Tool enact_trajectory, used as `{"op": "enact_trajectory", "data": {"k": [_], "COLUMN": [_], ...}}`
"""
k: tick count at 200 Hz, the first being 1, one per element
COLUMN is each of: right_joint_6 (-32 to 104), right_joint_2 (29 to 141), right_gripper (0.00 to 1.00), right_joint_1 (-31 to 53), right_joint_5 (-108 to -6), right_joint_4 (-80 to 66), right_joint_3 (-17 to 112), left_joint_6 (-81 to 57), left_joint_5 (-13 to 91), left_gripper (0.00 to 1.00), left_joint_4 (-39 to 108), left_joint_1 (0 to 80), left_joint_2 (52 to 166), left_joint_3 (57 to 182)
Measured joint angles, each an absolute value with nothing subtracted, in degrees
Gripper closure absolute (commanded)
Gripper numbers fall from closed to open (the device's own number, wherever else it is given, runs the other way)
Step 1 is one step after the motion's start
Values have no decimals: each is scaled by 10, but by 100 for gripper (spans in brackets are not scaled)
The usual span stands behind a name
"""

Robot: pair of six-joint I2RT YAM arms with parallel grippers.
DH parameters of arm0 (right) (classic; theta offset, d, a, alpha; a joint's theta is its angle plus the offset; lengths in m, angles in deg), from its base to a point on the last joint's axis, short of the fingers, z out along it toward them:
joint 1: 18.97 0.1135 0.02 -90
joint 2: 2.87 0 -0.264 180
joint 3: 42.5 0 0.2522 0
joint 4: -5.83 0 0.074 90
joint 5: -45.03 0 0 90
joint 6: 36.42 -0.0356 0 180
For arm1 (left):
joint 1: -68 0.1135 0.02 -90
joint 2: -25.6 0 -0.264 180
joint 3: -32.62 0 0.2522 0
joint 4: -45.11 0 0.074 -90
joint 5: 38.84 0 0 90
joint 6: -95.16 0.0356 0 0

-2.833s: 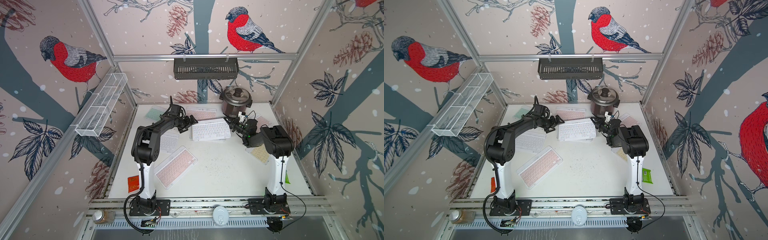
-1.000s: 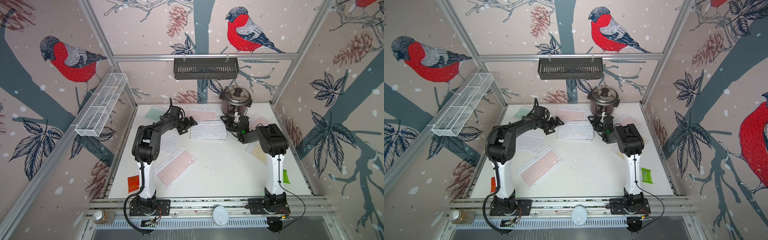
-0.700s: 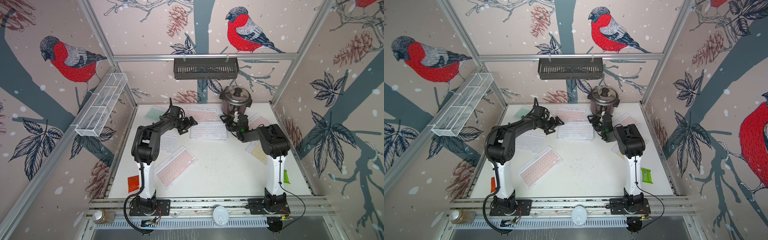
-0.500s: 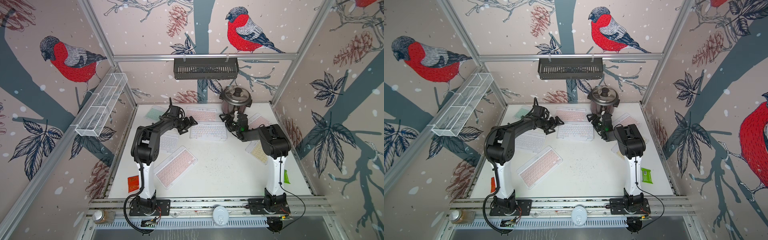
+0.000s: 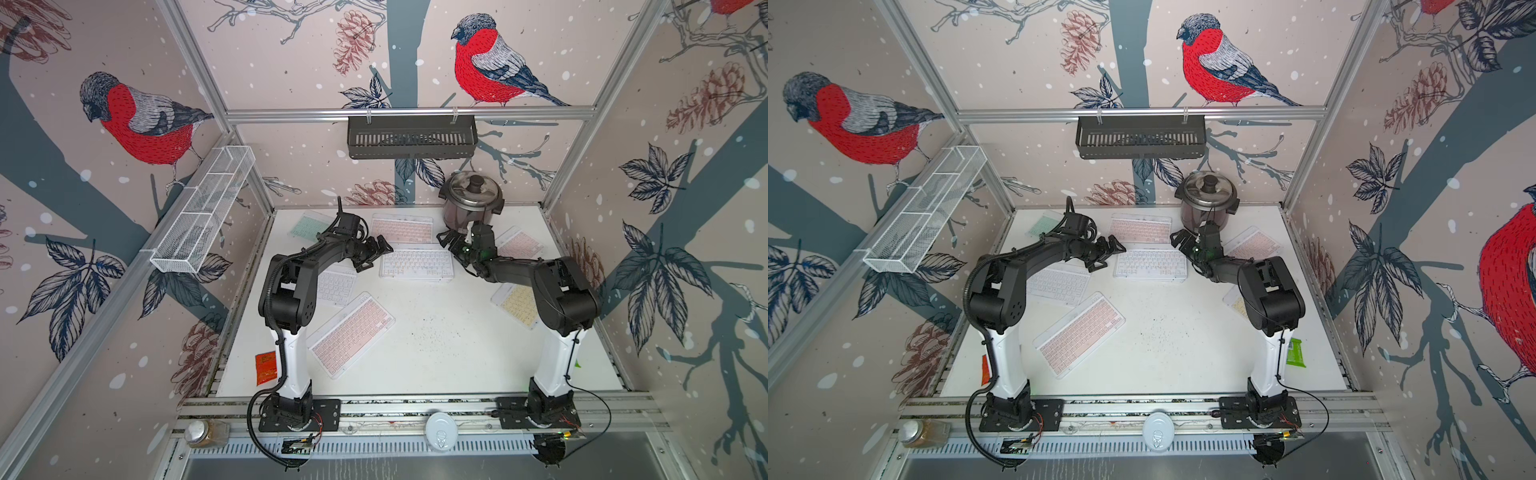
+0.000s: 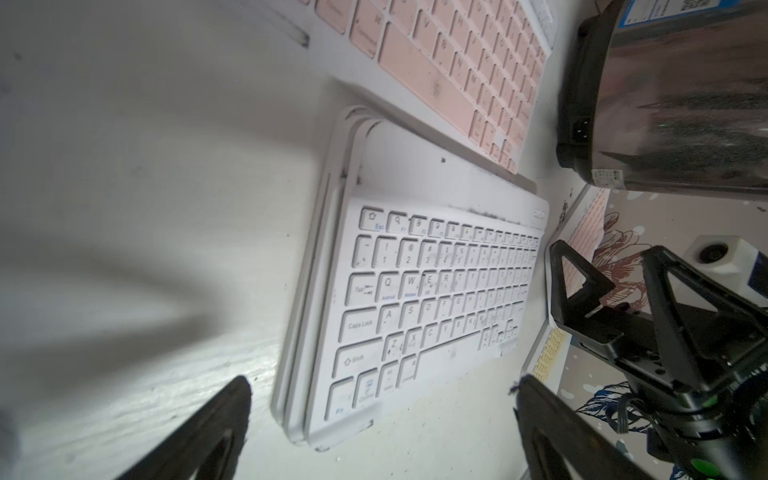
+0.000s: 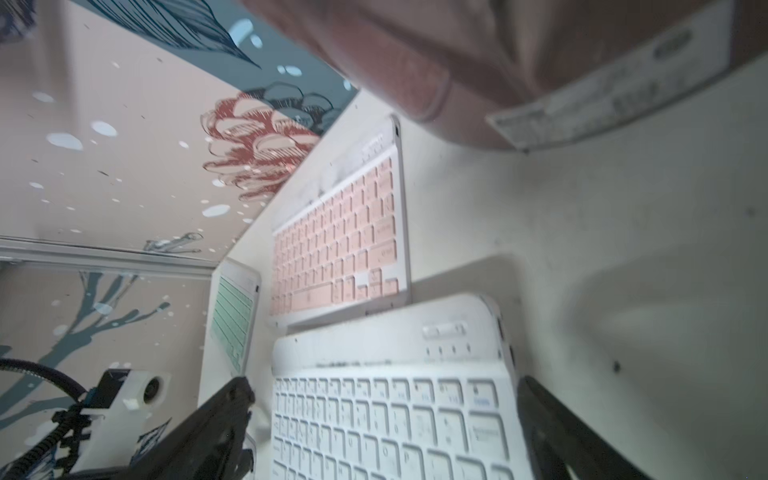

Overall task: Stack the numeric keypads
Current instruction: Place the numeric keypad at the numeric keypad, then move the numeric keypad to the center of the board.

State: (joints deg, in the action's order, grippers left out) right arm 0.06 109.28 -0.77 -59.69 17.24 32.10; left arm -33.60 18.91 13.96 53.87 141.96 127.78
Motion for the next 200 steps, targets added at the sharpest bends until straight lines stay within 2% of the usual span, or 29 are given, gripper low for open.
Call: {"op": "enact_trajectory", "data": {"k": [49,101,200], "right_joint_6": [28,42,25], "right_joint_2": [1074,1084,1089], "right_gripper": [0,0,0], "right_joint_1": [28,56,71], "right_joint_5": [-555,-510,-487], "right_joint_4": [106,57,30], "right_joint_3": [293,328,346], "left_joint_6": [-337,-345,-353], "left_joint_5": [188,180,168], "left_gripper": [2,2,1], "left_joint_4": [141,149,152], "left_joint_1": [538,530,528], "left_joint_2": [1436,1454,1460], "left_joint_3": [1274,1288,1298]}}
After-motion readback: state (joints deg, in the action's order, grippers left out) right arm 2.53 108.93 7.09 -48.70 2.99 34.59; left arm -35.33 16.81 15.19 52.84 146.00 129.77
